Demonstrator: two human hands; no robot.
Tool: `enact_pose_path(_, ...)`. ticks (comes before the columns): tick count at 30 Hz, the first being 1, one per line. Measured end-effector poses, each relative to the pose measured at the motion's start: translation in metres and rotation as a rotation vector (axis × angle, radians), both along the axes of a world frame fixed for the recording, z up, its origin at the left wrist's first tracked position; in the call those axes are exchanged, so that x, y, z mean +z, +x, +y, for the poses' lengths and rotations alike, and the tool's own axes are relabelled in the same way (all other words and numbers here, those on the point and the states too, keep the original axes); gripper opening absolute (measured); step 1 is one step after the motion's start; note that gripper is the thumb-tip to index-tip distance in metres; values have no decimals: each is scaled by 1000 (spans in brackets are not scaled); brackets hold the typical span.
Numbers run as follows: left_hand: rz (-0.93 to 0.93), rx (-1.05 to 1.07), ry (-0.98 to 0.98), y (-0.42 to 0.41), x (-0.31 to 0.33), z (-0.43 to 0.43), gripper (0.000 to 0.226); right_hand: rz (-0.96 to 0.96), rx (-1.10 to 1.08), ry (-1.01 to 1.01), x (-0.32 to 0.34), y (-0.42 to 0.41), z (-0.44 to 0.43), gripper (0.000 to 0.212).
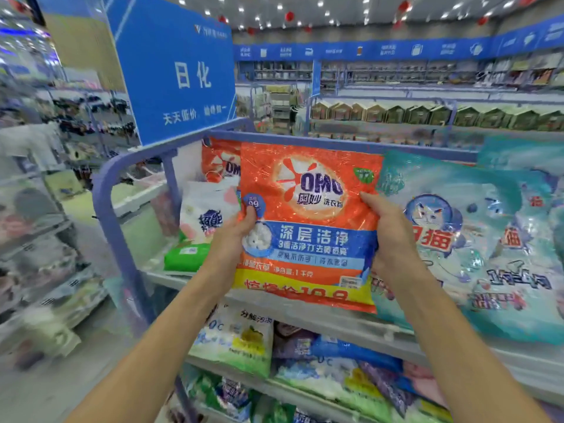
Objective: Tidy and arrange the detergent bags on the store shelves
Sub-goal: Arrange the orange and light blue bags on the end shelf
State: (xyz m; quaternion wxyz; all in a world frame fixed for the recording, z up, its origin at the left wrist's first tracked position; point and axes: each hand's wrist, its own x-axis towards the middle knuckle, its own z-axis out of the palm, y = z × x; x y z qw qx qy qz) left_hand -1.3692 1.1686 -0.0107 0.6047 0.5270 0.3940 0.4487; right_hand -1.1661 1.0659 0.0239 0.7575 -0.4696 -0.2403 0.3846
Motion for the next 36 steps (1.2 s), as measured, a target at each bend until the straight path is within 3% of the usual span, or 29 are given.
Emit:
enact_pose_path(10,86,28,-75,13,-9,62,28,-39,-44,-198,-9,2,59,33)
enact_pose_path(13,115,112,-61,30,-8,69,25,-156,-137,-346,-20,8,84,39)
enact_pose_path(19,92,133,-82,56,-16,72,22,-291,-379,-331,-40,5,124,39)
enact_pose_path(24,151,94,-52,49,-28,80,15,-321,-272,-338,-55,10,130,13)
enact_pose_path(29,343,-60,120,17,-23,88,34,-472,-271,-386,-53,5,124,16)
enact_pose_path(31,388,-44,169,-4,-18,102,49,-522,-305,-383,-53,-3,123,32)
enact_pose_path(34,426,17,215,-37,-20,120,45,-690,-362,-410,-53,-22,127,69)
enact_pose_path(36,477,54,274,-55,-24,127,40,-862,-395,-467,-50,-44,129,75)
